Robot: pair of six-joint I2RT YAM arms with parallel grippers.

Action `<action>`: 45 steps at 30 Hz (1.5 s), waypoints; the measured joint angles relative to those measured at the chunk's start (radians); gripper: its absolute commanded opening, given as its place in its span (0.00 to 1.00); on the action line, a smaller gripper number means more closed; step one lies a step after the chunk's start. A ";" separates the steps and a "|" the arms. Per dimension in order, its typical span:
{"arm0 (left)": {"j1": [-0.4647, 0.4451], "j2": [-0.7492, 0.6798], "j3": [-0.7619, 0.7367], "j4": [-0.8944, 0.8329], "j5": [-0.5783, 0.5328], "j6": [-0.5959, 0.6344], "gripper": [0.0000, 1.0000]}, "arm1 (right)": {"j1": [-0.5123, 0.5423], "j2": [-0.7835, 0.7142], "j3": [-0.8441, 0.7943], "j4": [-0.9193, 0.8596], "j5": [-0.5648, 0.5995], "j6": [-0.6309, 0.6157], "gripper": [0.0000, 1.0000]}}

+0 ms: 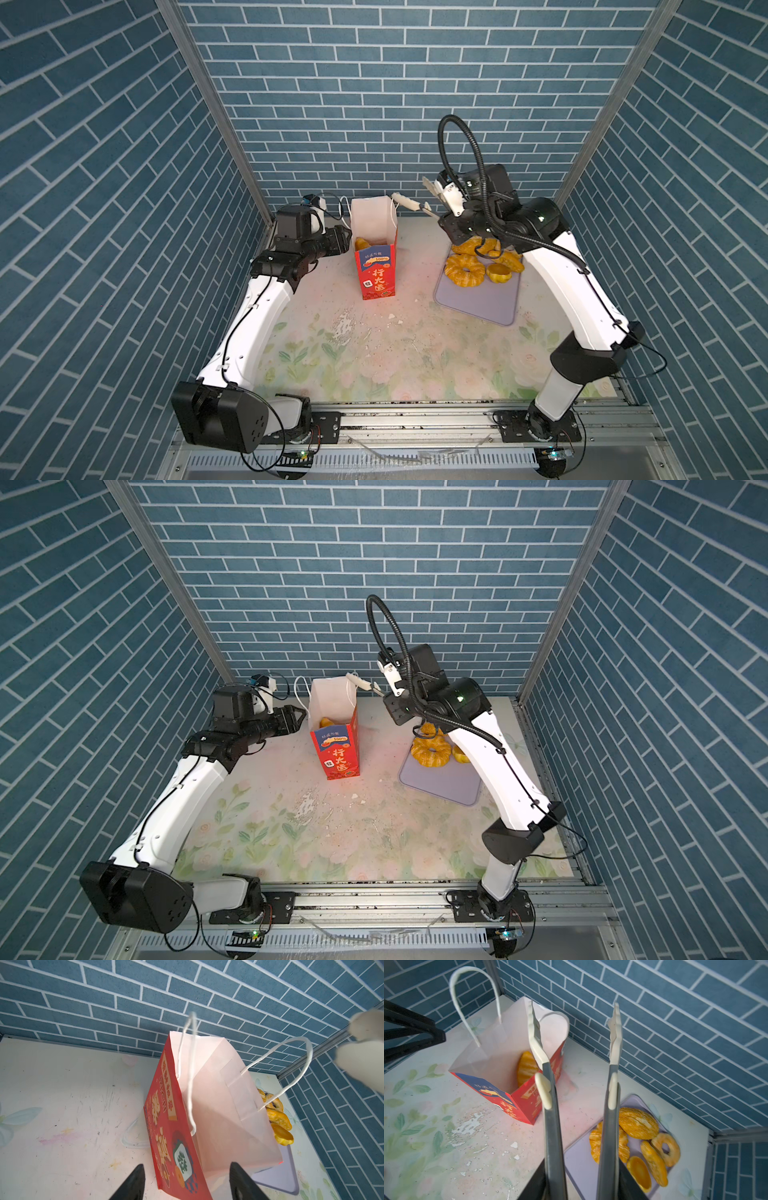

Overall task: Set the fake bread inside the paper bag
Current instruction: 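Open the tongs to drop the croissant into the bag, then move the tongs back to the tray and grip the yellow bun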

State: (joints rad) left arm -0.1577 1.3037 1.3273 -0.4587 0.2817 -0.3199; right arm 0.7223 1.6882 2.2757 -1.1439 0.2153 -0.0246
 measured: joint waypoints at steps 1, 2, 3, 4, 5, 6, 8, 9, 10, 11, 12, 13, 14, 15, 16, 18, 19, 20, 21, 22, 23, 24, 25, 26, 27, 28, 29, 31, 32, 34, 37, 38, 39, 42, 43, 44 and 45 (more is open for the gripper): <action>0.000 0.001 0.000 0.000 0.000 0.002 0.66 | -0.019 -0.032 -0.026 -0.001 0.009 0.008 0.45; 0.000 0.002 0.003 0.000 0.000 0.003 0.66 | -0.044 -0.066 -0.053 -0.004 0.018 0.019 0.46; 0.000 0.003 0.005 0.000 0.000 0.005 0.66 | -0.073 -0.102 -0.089 -0.004 0.026 0.030 0.46; 0.000 0.004 0.010 -0.001 0.000 0.007 0.66 | -0.099 -0.130 -0.122 -0.005 0.031 0.040 0.45; 0.000 0.005 0.015 -0.001 0.000 0.011 0.66 | -0.130 -0.166 -0.168 -0.007 0.039 0.055 0.46; 0.000 0.007 0.021 -0.002 0.000 0.014 0.66 | -0.163 -0.200 -0.219 -0.010 0.044 0.069 0.46; 0.000 0.012 0.034 -0.002 0.000 0.021 0.66 | -0.228 -0.257 -0.325 -0.009 0.048 0.093 0.46; 0.000 0.014 0.040 -0.002 0.000 0.023 0.66 | -0.268 -0.288 -0.396 -0.008 0.042 0.108 0.46; 0.000 0.018 0.047 -0.002 0.000 0.024 0.66 | -0.300 -0.307 -0.449 -0.008 0.032 0.119 0.46; 0.000 0.021 0.051 -0.003 0.000 0.025 0.66 | -0.337 -0.327 -0.517 -0.008 0.019 0.134 0.46; 0.000 0.024 0.056 -0.004 0.000 0.025 0.66 | -0.368 -0.341 -0.579 -0.006 0.008 0.148 0.47; 0.000 0.028 0.061 -0.005 0.000 0.026 0.66 | -0.394 -0.347 -0.630 -0.005 -0.001 0.160 0.47; 0.000 0.032 0.064 -0.005 0.000 0.026 0.66 | -0.423 -0.349 -0.686 -0.002 -0.008 0.173 0.47; 0.000 0.034 0.066 -0.006 0.000 0.026 0.66 | -0.447 -0.349 -0.739 0.006 -0.018 0.185 0.47; 0.000 0.036 0.066 -0.008 0.000 0.026 0.66 | -0.465 -0.349 -0.780 0.013 -0.031 0.190 0.47; 0.000 0.037 0.066 -0.008 0.001 0.028 0.66 | -0.494 -0.344 -0.856 0.025 -0.058 0.204 0.48; 0.000 0.037 0.065 -0.008 0.001 0.029 0.66 | -0.503 -0.340 -0.877 0.030 -0.068 0.206 0.48; 0.000 0.037 0.065 -0.008 0.001 0.029 0.66 | -0.514 -0.332 -0.895 0.036 -0.080 0.208 0.49; 0.000 0.037 0.065 -0.009 0.001 0.030 0.66 | -0.526 -0.322 -0.909 0.044 -0.093 0.210 0.49; 0.000 0.037 0.065 -0.011 0.001 0.031 0.66 | -0.536 -0.312 -0.918 0.053 -0.110 0.211 0.49; 0.000 0.037 0.066 -0.014 0.000 0.033 0.66 | -0.544 -0.298 -0.925 0.063 -0.125 0.212 0.49; 0.000 0.037 0.065 -0.017 0.000 0.034 0.66 | -0.552 -0.284 -0.930 0.076 -0.135 0.212 0.49; 0.000 0.037 0.066 -0.019 0.000 0.036 0.66 | -0.558 -0.271 -0.935 0.089 -0.147 0.212 0.49; 0.000 0.037 0.066 -0.020 0.000 0.037 0.66 | -0.564 -0.259 -0.939 0.104 -0.158 0.212 0.49; 0.000 0.037 0.066 -0.022 0.000 0.037 0.66 | -0.568 -0.245 -0.941 0.118 -0.168 0.212 0.48; 0.000 0.037 0.066 -0.023 0.000 0.038 0.66 | -0.571 -0.232 -0.941 0.128 -0.173 0.212 0.48; 0.000 0.037 0.066 -0.024 -0.001 0.039 0.66 | -0.573 -0.218 -0.940 0.138 -0.176 0.211 0.49; 0.000 0.037 0.066 -0.027 -0.001 0.040 0.66 | -0.577 -0.184 -0.939 0.154 -0.177 0.211 0.48; 0.000 0.037 0.066 -0.029 -0.001 0.040 0.66 | -0.578 -0.164 -0.937 0.160 -0.175 0.211 0.48; 0.000 0.037 0.066 -0.034 -0.005 0.040 0.66 | -0.579 -0.130 -0.933 0.171 -0.175 0.210 0.48; 0.000 0.037 0.065 -0.039 -0.011 0.040 0.66 | -0.580 -0.093 -0.930 0.182 -0.174 0.203 0.46; 0.000 0.037 0.065 -0.041 -0.012 0.040 0.66 | -0.581 -0.085 -0.930 0.184 -0.174 0.202 0.45; 0.000 0.037 0.065 -0.042 -0.015 0.040 0.66 | -0.581 -0.080 -0.930 0.187 -0.174 0.200 0.43; 0.000 0.037 0.065 -0.044 -0.018 0.040 0.66 | -0.583 -0.063 -0.927 0.190 -0.175 0.190 0.39; 0.000 0.037 0.066 -0.045 -0.019 0.040 0.66 | -0.583 -0.059 -0.927 0.190 -0.176 0.184 0.38; 0.000 0.037 0.065 -0.044 -0.020 0.040 0.66 | -0.583 -0.057 -0.927 0.189 -0.177 0.182 0.37; 0.000 0.037 0.066 -0.044 -0.021 0.040 0.66 | -0.583 -0.057 -0.927 0.188 -0.178 0.181 0.36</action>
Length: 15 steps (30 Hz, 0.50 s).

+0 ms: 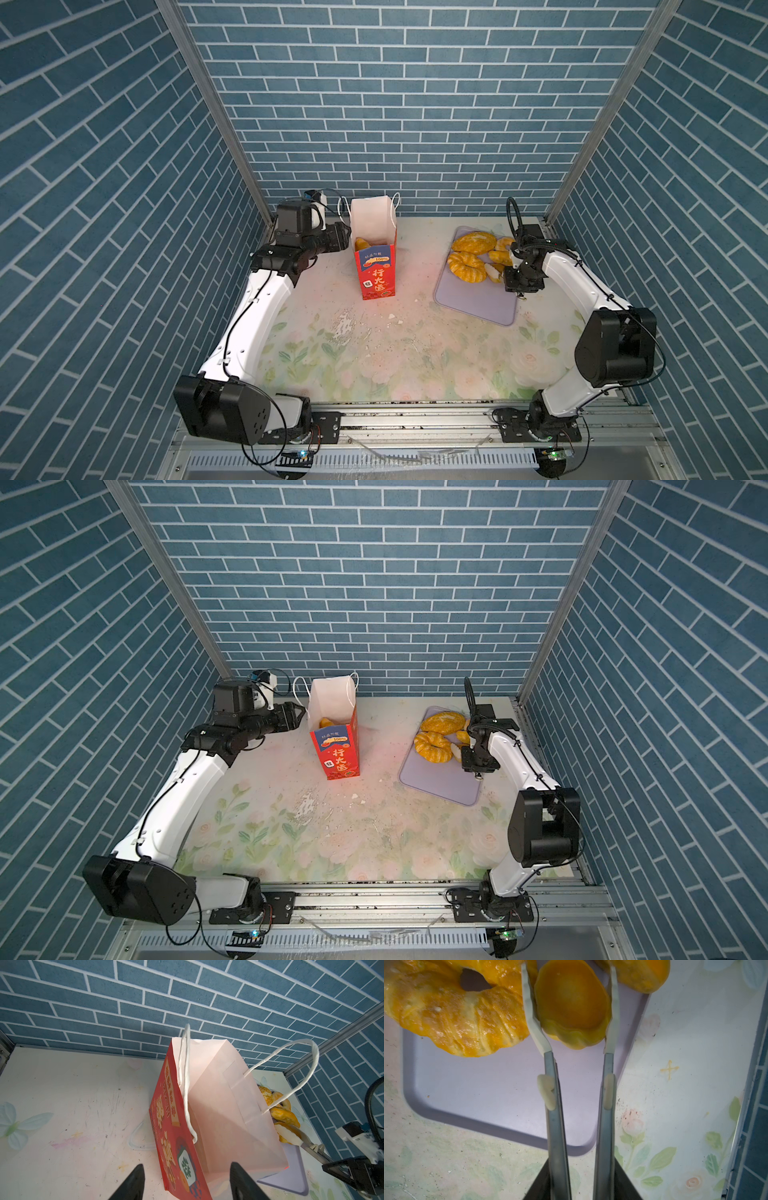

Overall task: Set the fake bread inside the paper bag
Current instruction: 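Move the tongs back to the tray and grip the yellow bun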

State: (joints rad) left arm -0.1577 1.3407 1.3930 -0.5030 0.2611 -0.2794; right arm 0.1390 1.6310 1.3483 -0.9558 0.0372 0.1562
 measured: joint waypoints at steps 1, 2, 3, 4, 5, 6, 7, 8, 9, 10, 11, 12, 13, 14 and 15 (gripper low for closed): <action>0.000 0.000 0.000 0.000 -0.002 0.000 0.66 | 0.000 -0.002 0.000 0.000 -0.001 -0.002 0.35; 0.000 0.000 0.000 0.000 -0.003 0.000 0.67 | 0.000 -0.004 0.000 0.000 -0.003 -0.003 0.34; 0.000 0.000 0.000 0.000 -0.005 0.000 0.66 | 0.000 -0.006 0.000 0.000 -0.005 -0.004 0.33; 0.000 0.000 0.000 0.000 -0.006 0.000 0.66 | 0.000 -0.011 0.000 0.000 -0.006 -0.004 0.32; 0.000 0.000 0.000 0.000 -0.006 0.000 0.66 | 0.000 -0.018 -0.001 0.000 -0.009 -0.004 0.31; 0.000 0.000 0.000 0.000 -0.006 0.000 0.66 | 0.000 -0.027 -0.003 0.000 -0.012 -0.004 0.30; 0.000 0.001 0.000 0.000 -0.007 0.000 0.66 | 0.000 -0.038 -0.006 -0.001 -0.015 -0.004 0.29; 0.000 0.001 0.000 -0.001 -0.013 0.000 0.65 | 0.000 -0.055 -0.011 -0.001 -0.017 -0.004 0.29; -0.001 0.001 0.000 -0.001 -0.026 -0.001 0.66 | 0.000 -0.077 -0.018 -0.001 -0.018 -0.004 0.29; -0.002 0.001 0.000 0.000 -0.037 -0.002 0.66 | 0.000 -0.100 -0.025 -0.003 -0.018 -0.004 0.29; -0.002 0.001 0.000 0.000 -0.051 -0.002 0.66 | 0.000 -0.129 -0.031 -0.009 -0.018 -0.004 0.28; -0.002 0.001 0.000 0.001 -0.060 -0.003 0.66 | 0.000 -0.154 -0.034 -0.016 -0.019 -0.004 0.28; -0.002 0.001 0.000 0.001 -0.067 -0.004 0.66 | 0.000 -0.189 -0.036 -0.026 -0.018 -0.004 0.27; -0.002 0.000 0.000 0.001 -0.074 -0.004 0.66 | 0.000 -0.221 -0.036 -0.032 -0.018 -0.004 0.27; -0.002 0.000 0.000 0.002 -0.079 -0.005 0.66 | 0.000 -0.248 -0.036 -0.037 -0.018 -0.004 0.26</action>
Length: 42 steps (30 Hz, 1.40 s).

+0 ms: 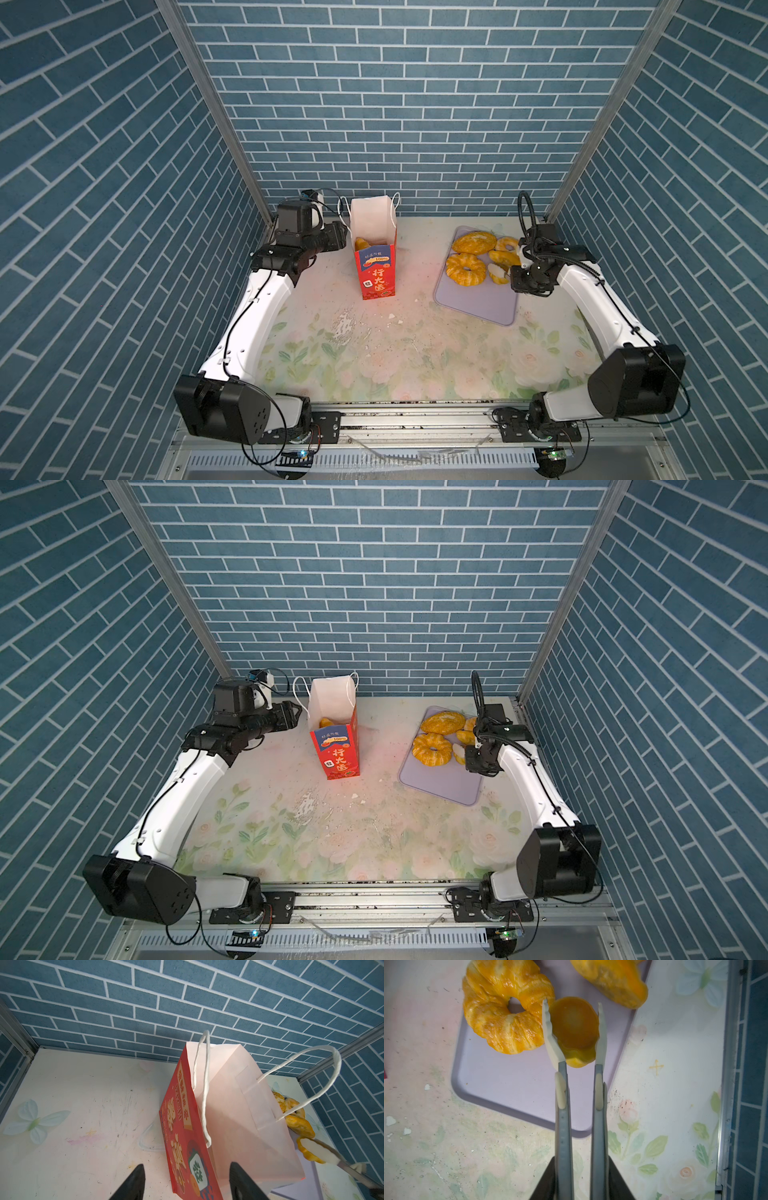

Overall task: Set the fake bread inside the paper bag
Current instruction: 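Move the tongs back to the tray and grip the yellow bun, then lift the yellow bun with the tongs and drop it into the bag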

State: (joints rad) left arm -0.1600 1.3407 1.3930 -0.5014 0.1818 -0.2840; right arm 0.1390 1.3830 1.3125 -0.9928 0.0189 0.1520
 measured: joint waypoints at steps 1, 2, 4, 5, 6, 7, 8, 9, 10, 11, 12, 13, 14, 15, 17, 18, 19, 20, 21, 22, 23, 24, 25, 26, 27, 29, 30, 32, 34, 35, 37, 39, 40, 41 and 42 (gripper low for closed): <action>0.000 0.000 0.000 0.001 -0.005 0.000 0.66 | 0.000 -0.034 0.001 -0.007 0.000 0.000 0.26; 0.000 0.000 0.000 0.002 -0.007 0.000 0.66 | 0.000 -0.061 0.004 -0.016 -0.002 0.000 0.26; 0.000 0.000 0.000 0.003 -0.009 0.000 0.66 | 0.007 -0.101 0.020 -0.035 -0.006 -0.002 0.25; 0.000 0.000 0.000 0.003 -0.009 0.000 0.66 | 0.013 -0.116 0.033 -0.041 -0.006 -0.003 0.25; 0.000 0.000 0.000 0.003 -0.009 0.000 0.66 | 0.020 -0.125 0.049 -0.047 -0.007 -0.003 0.25; 0.000 0.000 0.000 0.003 -0.009 0.000 0.66 | 0.031 -0.130 0.075 -0.055 -0.009 -0.003 0.24; 0.000 0.000 0.000 0.003 -0.009 0.000 0.66 | 0.044 -0.130 0.107 -0.061 -0.010 -0.003 0.24; 0.000 0.000 0.000 0.003 -0.009 0.000 0.66 | 0.056 -0.130 0.135 -0.063 -0.011 -0.003 0.24; 0.000 0.000 0.000 0.003 -0.008 0.000 0.66 | 0.076 -0.129 0.171 -0.064 -0.010 -0.004 0.24; 0.000 0.000 0.000 0.003 -0.008 0.000 0.66 | 0.100 -0.127 0.209 -0.064 -0.007 -0.005 0.24; 0.000 0.000 0.000 0.003 -0.009 0.000 0.66 | 0.126 -0.124 0.245 -0.062 -0.006 -0.008 0.24; 0.000 0.000 0.001 0.002 -0.008 0.000 0.66 | 0.154 -0.120 0.281 -0.060 -0.006 -0.014 0.24; 0.000 0.000 0.002 0.002 -0.008 0.000 0.66 | 0.185 -0.112 0.323 -0.056 -0.009 -0.023 0.24; 0.000 0.001 0.005 0.000 -0.008 0.000 0.66 | 0.214 -0.103 0.361 -0.050 -0.011 -0.029 0.24; 0.000 0.002 0.013 0.000 -0.005 0.000 0.66 | 0.275 -0.070 0.446 -0.030 -0.019 -0.047 0.24; 0.000 0.003 0.016 0.000 -0.003 0.000 0.66 | 0.300 -0.052 0.482 -0.018 -0.023 -0.057 0.24; 0.000 0.005 0.019 0.001 0.000 0.000 0.66 | 0.330 -0.027 0.525 -0.003 -0.026 -0.069 0.24; 0.000 0.008 0.022 0.001 0.002 0.000 0.66 | 0.362 0.002 0.565 0.016 -0.032 -0.083 0.24; 0.000 0.011 0.024 0.002 0.004 0.000 0.66 | 0.388 0.028 0.597 0.031 -0.038 -0.095 0.24; 0.000 0.014 0.025 0.002 0.007 -0.001 0.66 | 0.422 0.061 0.636 0.044 -0.046 -0.112 0.24; 0.000 0.016 0.026 0.001 0.010 -0.002 0.66 | 0.454 0.097 0.672 0.059 -0.053 -0.129 0.24; 0.000 0.017 0.026 0.001 0.014 -0.004 0.66 | 0.481 0.128 0.700 0.071 -0.058 -0.142 0.24; 0.000 0.017 0.026 0.001 0.017 -0.005 0.66 | 0.512 0.165 0.731 0.085 -0.062 -0.160 0.24; 0.000 0.017 0.026 0.000 0.020 -0.005 0.66 | 0.542 0.204 0.762 0.095 -0.068 -0.175 0.25; 0.000 0.017 0.026 0.000 0.021 -0.005 0.66 | 0.563 0.236 0.785 0.101 -0.074 -0.189 0.25; 0.000 0.017 0.026 -0.001 0.021 -0.005 0.66 | 0.603 0.311 0.842 0.102 -0.077 -0.215 0.25; 0.000 0.017 0.026 -0.002 0.021 -0.005 0.66 | 0.620 0.344 0.867 0.100 -0.078 -0.226 0.25; -0.001 0.016 0.026 -0.003 0.019 -0.003 0.66 | 0.647 0.410 0.911 0.095 -0.076 -0.245 0.26; -0.001 0.011 0.025 -0.005 0.015 -0.002 0.66 | 0.662 0.452 0.921 0.090 -0.068 -0.259 0.26; -0.001 0.006 0.024 -0.007 0.013 -0.001 0.66 | 0.668 0.467 0.921 0.083 -0.061 -0.266 0.26; -0.002 -0.005 0.023 -0.010 0.009 0.002 0.66 | 0.675 0.490 0.921 0.073 -0.048 -0.270 0.27; -0.002 -0.016 0.022 -0.011 0.005 0.005 0.67 | 0.681 0.500 0.921 0.062 -0.039 -0.274 0.32; -0.002 -0.019 0.022 -0.011 0.001 0.006 0.67 | 0.682 0.502 0.921 0.055 -0.034 -0.277 0.36; -0.002 -0.023 0.022 -0.011 -0.002 0.008 0.67 | 0.686 0.502 0.921 0.049 -0.028 -0.284 0.41; -0.002 -0.024 0.022 -0.011 -0.003 0.009 0.67 | 0.687 0.502 0.921 0.045 -0.021 -0.287 0.44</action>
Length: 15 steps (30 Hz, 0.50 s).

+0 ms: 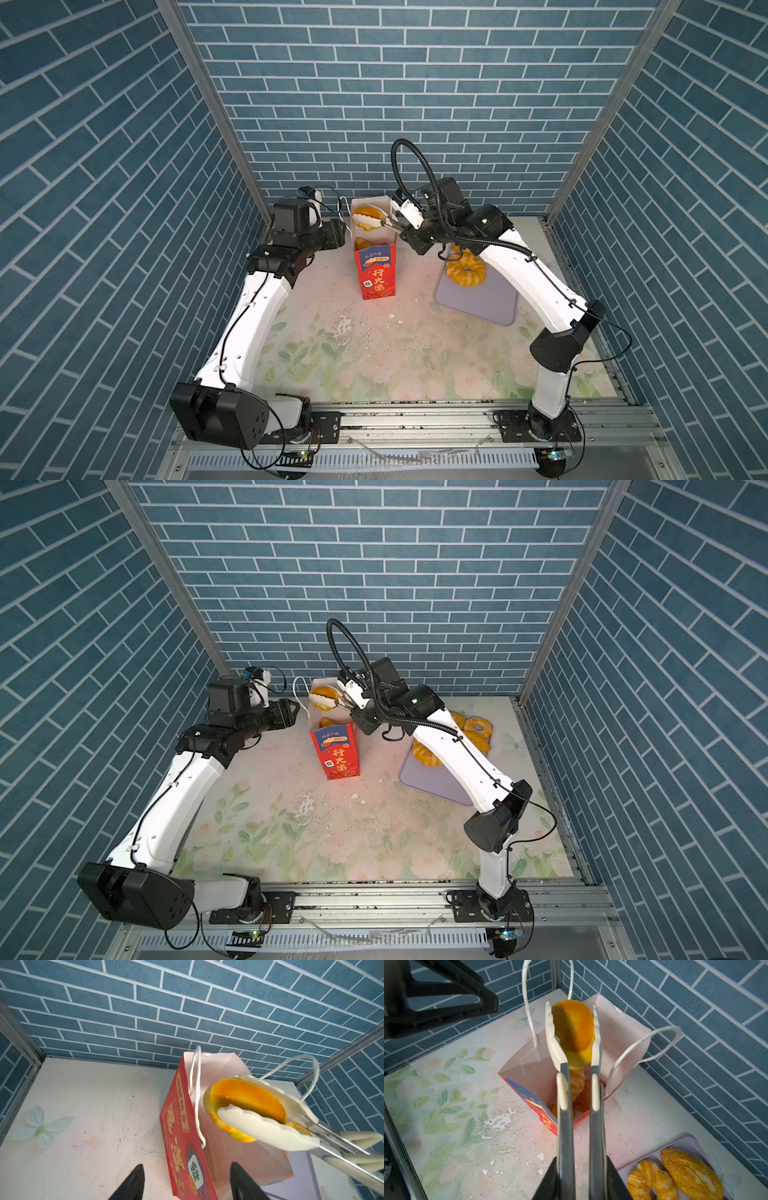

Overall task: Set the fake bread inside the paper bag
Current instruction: 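Lift the yellow bun with the tongs and drop it into the bag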

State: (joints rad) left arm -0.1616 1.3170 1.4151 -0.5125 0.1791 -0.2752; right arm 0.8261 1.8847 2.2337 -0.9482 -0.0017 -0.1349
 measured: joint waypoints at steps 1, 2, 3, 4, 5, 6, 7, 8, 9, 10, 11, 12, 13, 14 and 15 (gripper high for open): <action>0.000 0.000 0.000 0.000 0.000 0.001 0.67 | 0.002 0.000 0.002 -0.003 0.010 -0.004 0.46; 0.000 0.000 0.000 0.000 0.000 0.002 0.67 | 0.004 0.000 0.004 -0.007 0.020 -0.008 0.47; 0.000 0.000 0.000 -0.002 0.000 0.003 0.67 | 0.006 0.000 0.008 -0.011 0.027 -0.010 0.47; 0.000 0.000 0.000 -0.003 0.000 0.003 0.67 | 0.009 0.000 0.013 -0.014 0.033 -0.012 0.48; 0.000 0.000 0.000 -0.004 0.001 0.003 0.67 | 0.012 0.000 0.020 -0.017 0.034 -0.012 0.48; 0.000 0.001 0.000 -0.005 0.001 0.003 0.67 | 0.014 0.000 0.029 -0.018 0.034 -0.013 0.48; 0.000 0.002 0.000 -0.005 0.002 0.003 0.67 | 0.016 0.000 0.037 -0.016 0.034 -0.013 0.48; 0.000 0.002 0.000 -0.005 0.002 0.003 0.67 | 0.017 0.000 0.047 -0.017 0.034 -0.013 0.48; 0.000 0.003 0.000 -0.005 0.003 0.003 0.67 | 0.018 0.000 0.052 -0.014 0.033 -0.013 0.48; 0.000 0.003 0.000 -0.005 0.005 0.003 0.67 | 0.018 -0.002 0.056 -0.010 0.033 -0.013 0.48; 0.000 0.003 0.000 -0.005 0.006 0.003 0.67 | 0.018 -0.003 0.058 -0.008 0.035 -0.013 0.48; 0.000 0.003 0.000 -0.005 0.006 0.003 0.67 | 0.018 -0.006 0.059 -0.007 0.040 -0.013 0.47; 0.000 0.003 0.000 -0.005 0.006 0.003 0.67 | 0.018 -0.010 0.059 -0.007 0.049 -0.015 0.47; 0.000 0.003 0.000 -0.005 0.005 0.003 0.67 | 0.018 -0.017 0.059 -0.006 0.064 -0.021 0.47; 0.000 0.003 0.000 -0.005 0.005 0.002 0.67 | 0.017 -0.025 0.059 -0.006 0.079 -0.026 0.47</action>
State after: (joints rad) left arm -0.1616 1.3201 1.4151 -0.5175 0.1837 -0.2729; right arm 0.8429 1.8599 2.2925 -0.9546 0.0776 -0.1612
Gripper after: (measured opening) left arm 0.669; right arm 0.474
